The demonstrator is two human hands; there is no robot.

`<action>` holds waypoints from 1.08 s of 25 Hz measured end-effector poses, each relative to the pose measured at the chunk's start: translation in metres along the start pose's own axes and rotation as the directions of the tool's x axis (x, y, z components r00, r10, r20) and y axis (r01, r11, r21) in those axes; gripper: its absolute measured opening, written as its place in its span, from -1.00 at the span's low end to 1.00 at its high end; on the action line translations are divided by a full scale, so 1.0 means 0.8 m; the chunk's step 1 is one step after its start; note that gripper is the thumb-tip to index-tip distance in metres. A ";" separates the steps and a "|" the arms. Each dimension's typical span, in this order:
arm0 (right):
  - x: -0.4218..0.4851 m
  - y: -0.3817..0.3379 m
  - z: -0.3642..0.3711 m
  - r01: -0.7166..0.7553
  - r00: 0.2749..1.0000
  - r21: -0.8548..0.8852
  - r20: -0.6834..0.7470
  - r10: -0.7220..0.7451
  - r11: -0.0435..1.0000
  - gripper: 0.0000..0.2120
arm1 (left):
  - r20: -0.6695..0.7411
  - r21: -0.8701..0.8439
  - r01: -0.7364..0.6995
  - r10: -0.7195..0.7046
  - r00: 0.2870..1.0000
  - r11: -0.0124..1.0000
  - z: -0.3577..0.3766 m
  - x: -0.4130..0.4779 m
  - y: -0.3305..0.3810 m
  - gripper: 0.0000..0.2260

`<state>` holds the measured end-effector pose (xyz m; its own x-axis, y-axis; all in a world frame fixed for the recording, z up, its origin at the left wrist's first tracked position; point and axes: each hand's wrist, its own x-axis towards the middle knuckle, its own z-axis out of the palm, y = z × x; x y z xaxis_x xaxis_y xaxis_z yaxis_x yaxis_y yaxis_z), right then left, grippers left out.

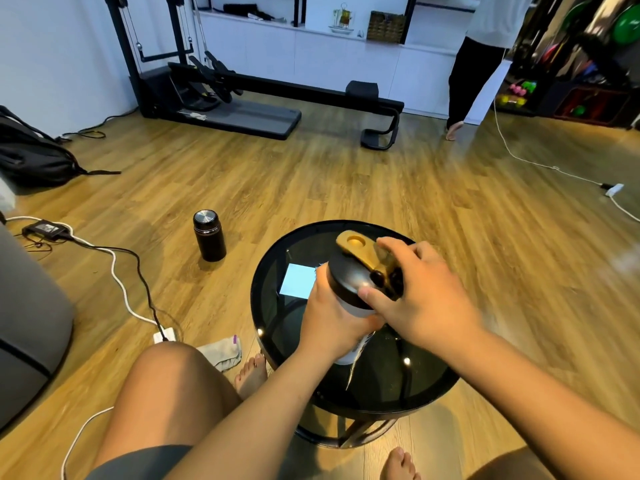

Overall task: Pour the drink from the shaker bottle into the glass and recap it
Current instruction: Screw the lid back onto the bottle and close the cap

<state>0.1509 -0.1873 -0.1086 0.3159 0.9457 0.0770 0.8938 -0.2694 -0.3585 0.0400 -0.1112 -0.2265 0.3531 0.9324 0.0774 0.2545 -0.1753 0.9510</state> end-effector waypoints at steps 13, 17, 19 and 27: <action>0.017 -0.019 0.031 0.002 0.994 0.112 0.106 -0.014 0.994 -0.31 | 0.033 0.015 0.059 -0.059 0.998 0.998 0.002 -0.002 0.003 -0.05; 0.022 -0.034 0.006 -0.023 0.983 -0.059 0.179 0.033 0.998 -0.20 | 0.108 0.060 0.058 -0.064 0.992 0.997 -0.002 0.003 -0.005 -0.03; 0.039 -0.028 -0.025 0.045 0.950 -0.124 0.312 -0.004 0.991 -0.11 | 0.191 0.049 0.038 -0.047 0.981 0.998 -0.010 0.007 -0.008 0.00; 0.042 -0.010 0.038 0.264 0.961 -0.077 -0.064 -0.269 0.961 -0.36 | 0.165 0.075 -0.052 0.040 0.986 0.996 0.003 0.016 -0.016 -0.23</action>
<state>0.1449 -0.1480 -0.1317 0.0831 0.9697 0.2298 0.9674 -0.0232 -0.2523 0.0434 -0.0979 -0.2386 0.5064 0.8599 0.0646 0.3023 -0.2472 0.9206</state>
